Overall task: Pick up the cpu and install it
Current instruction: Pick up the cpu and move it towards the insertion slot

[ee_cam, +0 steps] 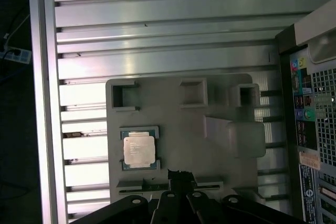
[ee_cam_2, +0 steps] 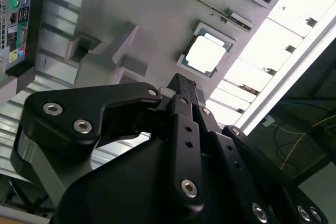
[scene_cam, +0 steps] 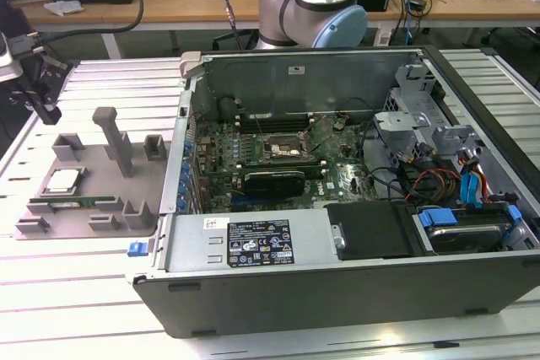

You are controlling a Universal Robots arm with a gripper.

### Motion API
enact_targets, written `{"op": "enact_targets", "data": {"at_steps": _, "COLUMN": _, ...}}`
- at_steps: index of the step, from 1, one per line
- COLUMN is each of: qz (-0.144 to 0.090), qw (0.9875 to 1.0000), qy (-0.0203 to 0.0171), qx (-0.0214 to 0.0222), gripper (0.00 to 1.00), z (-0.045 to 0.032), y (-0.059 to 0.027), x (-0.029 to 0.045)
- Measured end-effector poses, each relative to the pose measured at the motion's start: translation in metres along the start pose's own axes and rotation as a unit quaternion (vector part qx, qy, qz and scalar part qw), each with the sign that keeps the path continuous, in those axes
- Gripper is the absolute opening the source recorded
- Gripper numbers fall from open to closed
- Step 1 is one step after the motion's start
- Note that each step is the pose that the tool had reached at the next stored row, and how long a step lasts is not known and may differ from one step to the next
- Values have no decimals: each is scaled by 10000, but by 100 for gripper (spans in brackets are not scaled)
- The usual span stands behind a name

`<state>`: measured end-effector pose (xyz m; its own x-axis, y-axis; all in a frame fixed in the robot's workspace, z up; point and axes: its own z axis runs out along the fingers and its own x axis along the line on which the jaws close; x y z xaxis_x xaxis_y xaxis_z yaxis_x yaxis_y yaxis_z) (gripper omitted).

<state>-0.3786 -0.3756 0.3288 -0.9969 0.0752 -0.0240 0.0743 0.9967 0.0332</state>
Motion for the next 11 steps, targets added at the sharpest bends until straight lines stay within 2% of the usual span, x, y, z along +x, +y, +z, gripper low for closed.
{"op": "enact_targets", "data": {"at_steps": 11, "qz": 0, "qw": 10000, "qy": 0, "qx": 0, "gripper": 11, "z": 32, "y": -5, "x": 43}}
